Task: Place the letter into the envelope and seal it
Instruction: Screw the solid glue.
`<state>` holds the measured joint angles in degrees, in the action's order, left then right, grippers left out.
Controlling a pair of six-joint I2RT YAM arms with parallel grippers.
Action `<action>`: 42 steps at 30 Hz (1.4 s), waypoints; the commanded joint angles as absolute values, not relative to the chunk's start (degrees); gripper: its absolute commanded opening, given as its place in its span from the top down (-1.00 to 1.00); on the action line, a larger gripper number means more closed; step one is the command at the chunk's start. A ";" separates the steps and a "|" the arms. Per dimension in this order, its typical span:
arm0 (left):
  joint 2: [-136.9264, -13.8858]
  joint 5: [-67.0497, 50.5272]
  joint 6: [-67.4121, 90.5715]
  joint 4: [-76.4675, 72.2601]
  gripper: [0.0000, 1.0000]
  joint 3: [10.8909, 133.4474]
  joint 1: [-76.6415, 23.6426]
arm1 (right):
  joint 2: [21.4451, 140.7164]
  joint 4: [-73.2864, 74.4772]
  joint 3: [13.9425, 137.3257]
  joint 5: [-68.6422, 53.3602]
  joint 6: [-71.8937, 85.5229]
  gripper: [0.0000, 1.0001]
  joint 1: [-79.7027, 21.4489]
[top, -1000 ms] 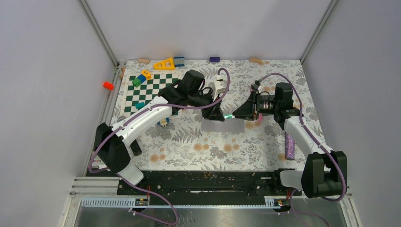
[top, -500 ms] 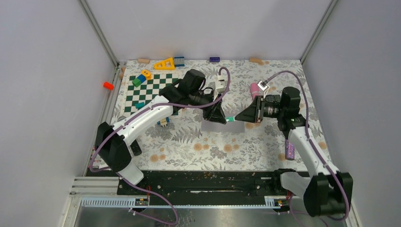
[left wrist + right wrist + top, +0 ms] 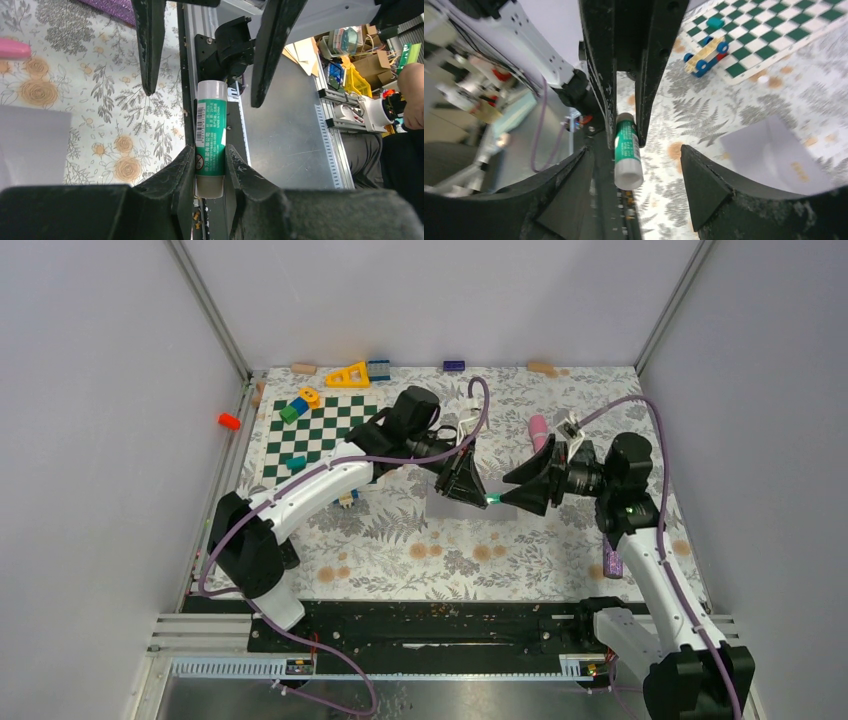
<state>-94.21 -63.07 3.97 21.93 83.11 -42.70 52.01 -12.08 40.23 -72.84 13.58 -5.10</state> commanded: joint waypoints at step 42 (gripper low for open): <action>-90.14 -39.39 -8.75 30.15 1.00 86.79 -44.12 | 72.29 -10.89 45.71 -72.57 55.47 0.23 -4.75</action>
